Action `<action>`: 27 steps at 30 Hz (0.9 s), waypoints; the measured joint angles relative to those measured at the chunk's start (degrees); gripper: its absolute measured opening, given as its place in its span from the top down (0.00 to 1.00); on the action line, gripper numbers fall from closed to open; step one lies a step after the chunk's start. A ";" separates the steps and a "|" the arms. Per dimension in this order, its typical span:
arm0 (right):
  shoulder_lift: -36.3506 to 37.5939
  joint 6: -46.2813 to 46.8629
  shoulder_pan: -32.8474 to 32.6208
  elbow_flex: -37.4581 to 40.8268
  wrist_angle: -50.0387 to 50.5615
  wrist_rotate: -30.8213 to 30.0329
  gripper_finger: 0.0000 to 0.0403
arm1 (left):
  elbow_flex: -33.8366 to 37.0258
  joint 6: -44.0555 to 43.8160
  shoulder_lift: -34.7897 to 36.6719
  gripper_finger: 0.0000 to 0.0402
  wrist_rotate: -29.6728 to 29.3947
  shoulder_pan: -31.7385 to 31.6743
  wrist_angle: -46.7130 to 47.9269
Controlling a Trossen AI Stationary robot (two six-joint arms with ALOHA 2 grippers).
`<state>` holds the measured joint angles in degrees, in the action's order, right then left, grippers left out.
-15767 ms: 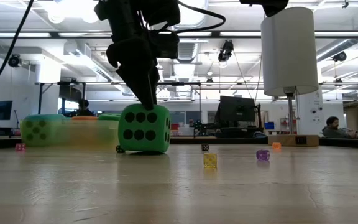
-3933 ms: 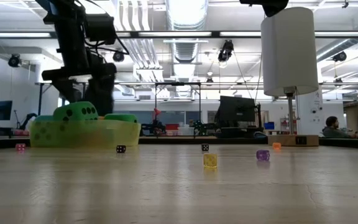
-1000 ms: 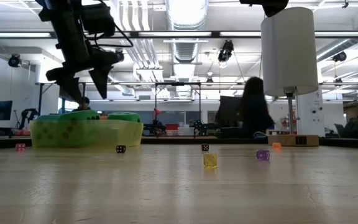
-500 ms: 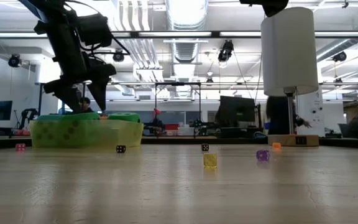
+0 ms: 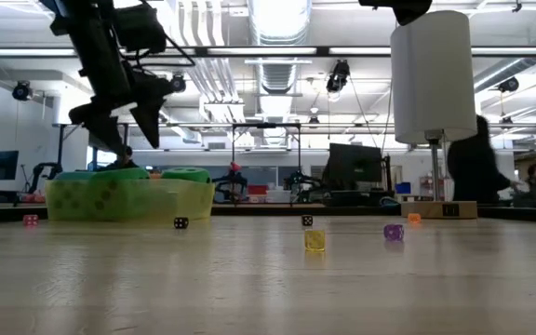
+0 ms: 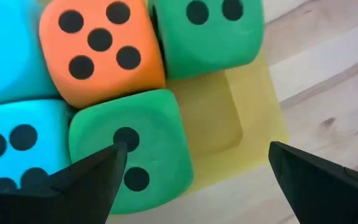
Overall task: Pick & Place Dice
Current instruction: Put the red small die into the yellow container
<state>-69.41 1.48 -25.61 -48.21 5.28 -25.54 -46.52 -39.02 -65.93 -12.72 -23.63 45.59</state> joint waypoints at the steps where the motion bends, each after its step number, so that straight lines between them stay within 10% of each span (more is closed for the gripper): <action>1: 0.00 0.00 0.00 0.00 0.00 0.00 0.93 | -0.40 0.33 0.29 0.01 -0.13 0.21 0.41; 27: 0.00 0.00 0.00 0.00 0.00 0.02 0.93 | -1.83 -23.02 3.40 0.01 -3.79 32.41 13.53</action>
<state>-69.41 1.47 -25.61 -48.21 5.28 -25.52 -48.36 -62.03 -62.52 -16.51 8.77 59.12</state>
